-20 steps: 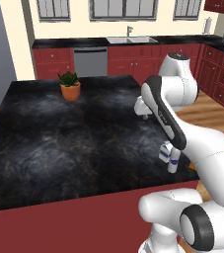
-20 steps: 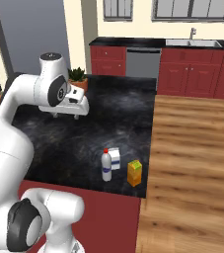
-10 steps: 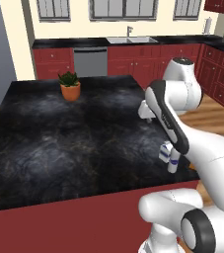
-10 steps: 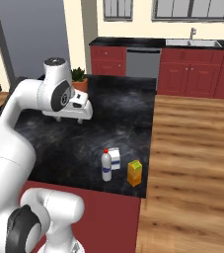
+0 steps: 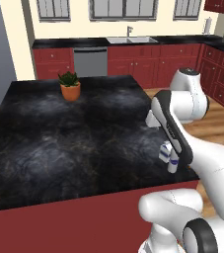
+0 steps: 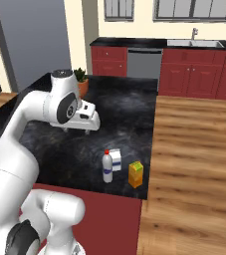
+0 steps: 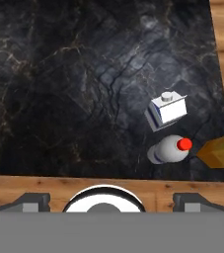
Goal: Pick the bottled water, milk, boxed drink from the counter and place them in the open cabinet.
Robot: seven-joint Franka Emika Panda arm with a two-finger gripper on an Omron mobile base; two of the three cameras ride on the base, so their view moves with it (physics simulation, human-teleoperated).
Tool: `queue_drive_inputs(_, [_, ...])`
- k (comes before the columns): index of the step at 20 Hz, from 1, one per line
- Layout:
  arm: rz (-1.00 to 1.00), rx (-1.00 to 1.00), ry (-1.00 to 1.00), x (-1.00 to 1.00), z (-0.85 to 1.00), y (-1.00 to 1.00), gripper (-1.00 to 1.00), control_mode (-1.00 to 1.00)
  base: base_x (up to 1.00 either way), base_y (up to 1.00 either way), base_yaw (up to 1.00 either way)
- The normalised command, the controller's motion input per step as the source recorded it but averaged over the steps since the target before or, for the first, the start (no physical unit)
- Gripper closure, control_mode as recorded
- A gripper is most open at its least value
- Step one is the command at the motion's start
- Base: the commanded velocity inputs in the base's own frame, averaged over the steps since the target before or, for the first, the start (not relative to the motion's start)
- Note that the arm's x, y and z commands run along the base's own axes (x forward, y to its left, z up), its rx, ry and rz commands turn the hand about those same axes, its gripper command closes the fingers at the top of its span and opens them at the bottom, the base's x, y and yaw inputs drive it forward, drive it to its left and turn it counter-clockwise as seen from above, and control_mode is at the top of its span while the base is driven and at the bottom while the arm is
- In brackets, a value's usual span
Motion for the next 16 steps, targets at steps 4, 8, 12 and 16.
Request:
queue_drive_inputs(4, [-0.02,-0.01,0.0,-0.18,-0.34,-0.24,-1.0,-1.0,0.0,0.0,0.0])
queue_drive_inputs(8, [-0.03,-0.02,0.0,-0.17,-0.37,-0.25,-1.0,-1.0,0.0,0.0,0.0])
queue_drive_inputs(12, [-0.05,-0.02,0.0,-0.07,-0.39,-0.26,-1.0,-1.0,0.0,0.0,0.0])
queue_drive_inputs(16, [-0.06,-0.02,0.0,0.0,-0.41,-0.27,-1.0,-1.0,0.0,0.0,0.0])
